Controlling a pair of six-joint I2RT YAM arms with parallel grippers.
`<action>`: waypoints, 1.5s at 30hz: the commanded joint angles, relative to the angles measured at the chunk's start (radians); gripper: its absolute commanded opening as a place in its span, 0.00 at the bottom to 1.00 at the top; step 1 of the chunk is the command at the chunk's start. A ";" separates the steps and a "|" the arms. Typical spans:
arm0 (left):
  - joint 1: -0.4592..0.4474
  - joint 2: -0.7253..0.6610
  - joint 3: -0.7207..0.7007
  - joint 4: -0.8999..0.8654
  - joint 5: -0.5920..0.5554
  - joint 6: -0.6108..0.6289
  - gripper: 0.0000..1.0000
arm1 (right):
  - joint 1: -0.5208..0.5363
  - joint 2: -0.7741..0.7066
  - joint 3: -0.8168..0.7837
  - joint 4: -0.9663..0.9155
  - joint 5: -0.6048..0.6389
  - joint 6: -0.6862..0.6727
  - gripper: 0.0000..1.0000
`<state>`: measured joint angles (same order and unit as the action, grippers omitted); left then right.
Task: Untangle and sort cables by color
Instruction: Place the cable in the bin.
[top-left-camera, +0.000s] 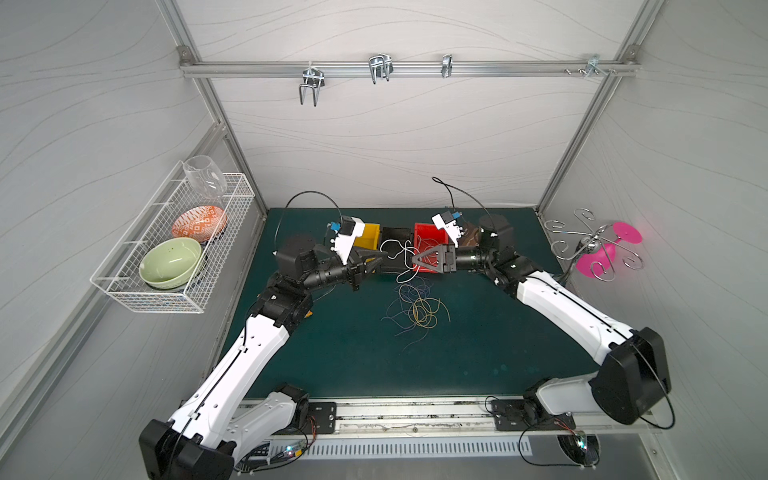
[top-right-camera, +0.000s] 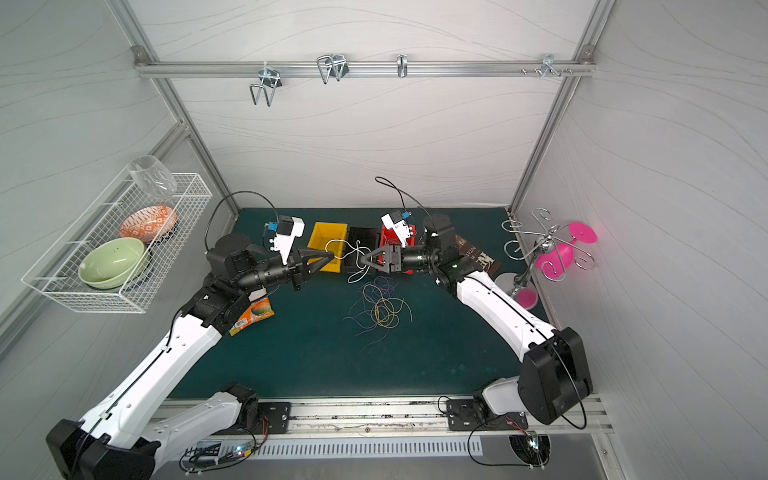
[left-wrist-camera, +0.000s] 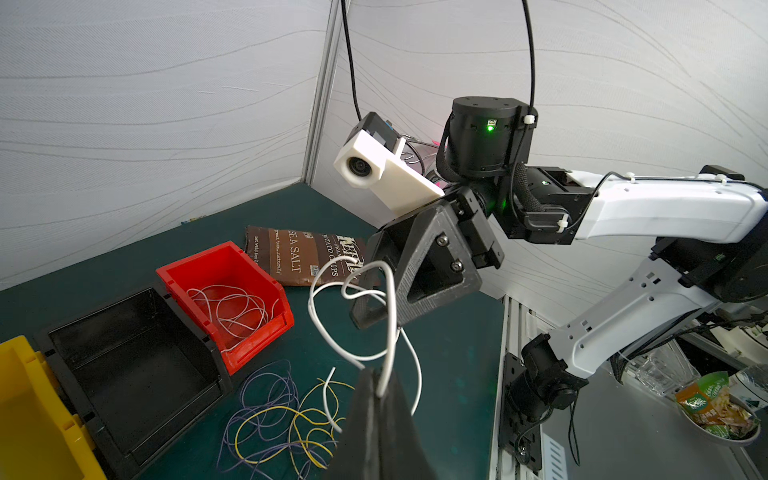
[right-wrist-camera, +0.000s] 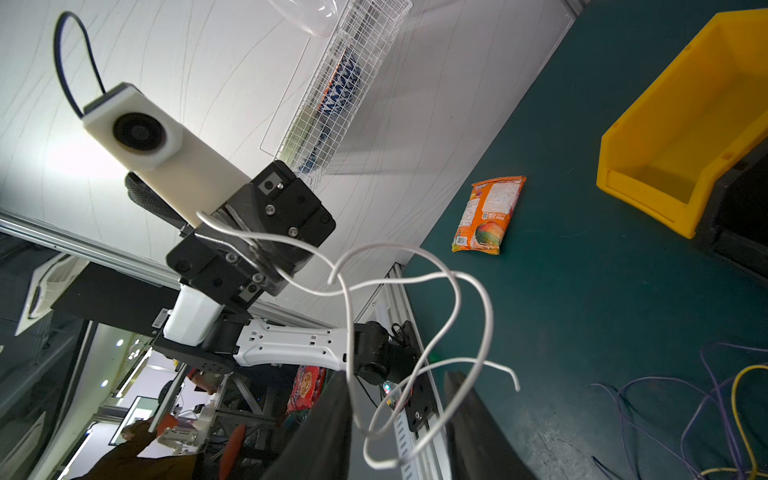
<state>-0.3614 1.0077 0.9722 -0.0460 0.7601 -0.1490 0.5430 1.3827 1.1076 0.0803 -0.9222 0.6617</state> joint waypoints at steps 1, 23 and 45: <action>0.002 -0.008 -0.005 0.040 0.012 0.019 0.00 | 0.006 -0.002 0.017 -0.023 -0.009 -0.010 0.34; 0.003 -0.157 -0.064 -0.129 -0.369 -0.003 0.72 | -0.079 0.020 0.240 -0.505 0.552 -0.463 0.00; 0.002 -0.221 -0.098 -0.198 -0.500 0.001 0.80 | -0.062 0.522 0.553 -0.664 1.043 -1.019 0.00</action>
<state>-0.3614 0.7856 0.8574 -0.2661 0.2642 -0.1596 0.4694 1.8797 1.6253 -0.5632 0.0803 -0.2615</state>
